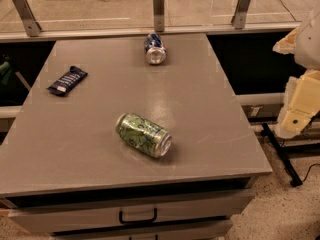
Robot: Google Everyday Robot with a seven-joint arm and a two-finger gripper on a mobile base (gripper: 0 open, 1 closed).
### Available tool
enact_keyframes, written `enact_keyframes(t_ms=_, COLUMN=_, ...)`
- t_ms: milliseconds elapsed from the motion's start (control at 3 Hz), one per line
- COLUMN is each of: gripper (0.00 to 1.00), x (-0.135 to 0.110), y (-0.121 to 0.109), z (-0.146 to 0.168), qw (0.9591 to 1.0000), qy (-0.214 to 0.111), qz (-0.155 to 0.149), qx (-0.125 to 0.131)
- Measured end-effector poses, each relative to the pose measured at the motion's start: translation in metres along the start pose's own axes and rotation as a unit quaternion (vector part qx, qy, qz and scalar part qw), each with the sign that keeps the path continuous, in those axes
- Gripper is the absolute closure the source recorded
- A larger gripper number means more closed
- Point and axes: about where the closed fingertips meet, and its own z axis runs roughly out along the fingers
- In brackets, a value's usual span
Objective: Place green can upright
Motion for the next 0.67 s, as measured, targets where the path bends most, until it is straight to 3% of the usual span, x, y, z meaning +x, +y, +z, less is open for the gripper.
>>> enact_keyframes(t_ms=333, gripper=0.00, x=0.000, y=0.000, z=0.000, qw=1.0000, qy=0.000, qz=0.000, qx=0.000)
enact_keyframes(t_ms=667, gripper=0.00, x=-0.043, y=0.023, z=0.014, qw=0.9995, qy=-0.022, qz=-0.013, qx=-0.021)
